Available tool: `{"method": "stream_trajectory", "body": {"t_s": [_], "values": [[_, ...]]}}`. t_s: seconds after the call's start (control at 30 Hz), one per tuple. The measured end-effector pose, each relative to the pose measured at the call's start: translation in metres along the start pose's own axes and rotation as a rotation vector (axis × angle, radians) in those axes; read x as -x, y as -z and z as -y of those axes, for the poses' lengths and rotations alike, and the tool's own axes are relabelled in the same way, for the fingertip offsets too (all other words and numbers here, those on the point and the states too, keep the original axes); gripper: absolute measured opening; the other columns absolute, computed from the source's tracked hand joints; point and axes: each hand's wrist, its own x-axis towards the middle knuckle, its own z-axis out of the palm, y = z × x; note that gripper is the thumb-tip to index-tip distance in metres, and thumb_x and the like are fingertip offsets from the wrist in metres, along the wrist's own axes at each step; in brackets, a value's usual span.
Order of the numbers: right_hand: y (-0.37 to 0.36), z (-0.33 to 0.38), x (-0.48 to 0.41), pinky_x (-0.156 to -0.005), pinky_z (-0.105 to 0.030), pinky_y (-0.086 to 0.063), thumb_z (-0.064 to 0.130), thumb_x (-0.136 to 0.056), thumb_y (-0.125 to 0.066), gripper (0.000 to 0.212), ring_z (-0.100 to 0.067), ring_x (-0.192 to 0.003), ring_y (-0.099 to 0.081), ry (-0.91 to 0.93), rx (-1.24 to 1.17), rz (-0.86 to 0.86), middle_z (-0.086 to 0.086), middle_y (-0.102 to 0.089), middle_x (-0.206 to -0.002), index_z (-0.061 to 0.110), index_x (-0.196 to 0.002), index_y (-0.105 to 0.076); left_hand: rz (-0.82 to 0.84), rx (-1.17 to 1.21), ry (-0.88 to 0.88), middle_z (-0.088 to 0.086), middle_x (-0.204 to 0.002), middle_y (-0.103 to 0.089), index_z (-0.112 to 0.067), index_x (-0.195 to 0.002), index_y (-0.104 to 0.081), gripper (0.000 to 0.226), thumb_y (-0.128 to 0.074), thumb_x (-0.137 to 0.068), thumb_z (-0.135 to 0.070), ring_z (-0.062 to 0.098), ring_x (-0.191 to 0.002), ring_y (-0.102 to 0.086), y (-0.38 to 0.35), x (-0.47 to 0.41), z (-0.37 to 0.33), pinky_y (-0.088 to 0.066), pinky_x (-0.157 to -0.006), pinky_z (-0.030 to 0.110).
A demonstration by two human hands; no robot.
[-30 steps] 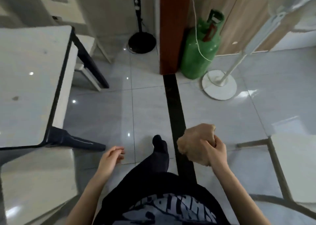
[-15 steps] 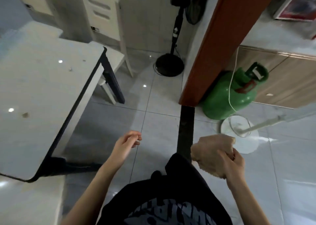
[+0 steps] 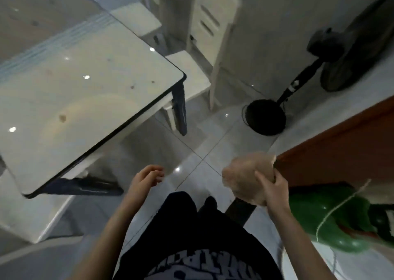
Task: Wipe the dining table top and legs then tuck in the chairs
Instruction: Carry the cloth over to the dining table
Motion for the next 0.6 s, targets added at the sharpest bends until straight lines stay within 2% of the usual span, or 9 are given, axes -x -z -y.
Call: {"method": "stream_trajectory", "body": {"t_s": [0.07,0.13,0.23,0.43,0.6], "values": [[-0.014,0.023,-0.028,-0.09,-0.039,-0.051,0.02,-0.086,-0.068,0.03,-0.021,-0.096,-0.062,0.038,0.051,0.085,-0.003,-0.066,-0.104,0.014,-0.116,-0.061,-0.091,0.048,0.04,0.014,-0.095,-0.068,-0.005,-0.102,-0.066,0.042,-0.049,-0.074,-0.032,0.024,-0.083,-0.06,0.003,-0.004,0.0,-0.046,-0.076,0.031],[-0.032,0.041,-0.051,-0.092,-0.04,-0.051,0.021,-0.087,-0.067,0.035,-0.022,-0.1,-0.061,0.08,0.089,0.166,-0.004,-0.065,-0.11,0.012,-0.121,-0.06,-0.176,0.084,0.084,0.012,-0.092,-0.068,-0.008,-0.097,-0.066,0.037,-0.048,-0.074,-0.031,0.023,-0.081,-0.06,0.009,-0.007,0.004,-0.045,-0.075,0.03],[-0.065,0.06,-0.085,-0.084,-0.038,-0.052,0.019,-0.088,-0.066,0.025,-0.021,-0.096,-0.063,0.113,0.123,0.27,-0.005,-0.067,-0.105,0.015,-0.112,-0.061,-0.298,0.14,0.159,0.012,-0.089,-0.067,-0.012,-0.089,-0.066,0.031,-0.048,-0.072,-0.03,0.026,-0.08,-0.059,0.018,-0.021,0.012,-0.044,-0.074,0.033],[-0.146,0.103,-0.148,-0.063,-0.02,-0.047,0.011,-0.086,-0.068,0.018,-0.013,-0.082,-0.062,0.175,0.193,0.373,0.003,-0.066,-0.087,0.013,-0.104,-0.063,-0.405,0.237,0.204,0.01,-0.09,-0.069,-0.011,-0.089,-0.067,0.031,-0.051,-0.072,-0.031,0.026,-0.081,-0.062,0.037,-0.076,0.01,-0.045,-0.076,0.035],[-0.219,0.153,-0.193,-0.064,-0.024,-0.051,0.007,-0.085,-0.068,0.015,-0.022,-0.082,-0.065,0.196,0.221,0.442,-0.01,-0.07,-0.09,0.008,-0.099,-0.065,-0.445,0.283,0.182,0.009,-0.085,-0.069,-0.014,-0.087,-0.067,0.028,-0.05,-0.072,-0.03,0.022,-0.076,-0.06,0.065,-0.142,-0.027,-0.045,-0.072,0.03]]}}
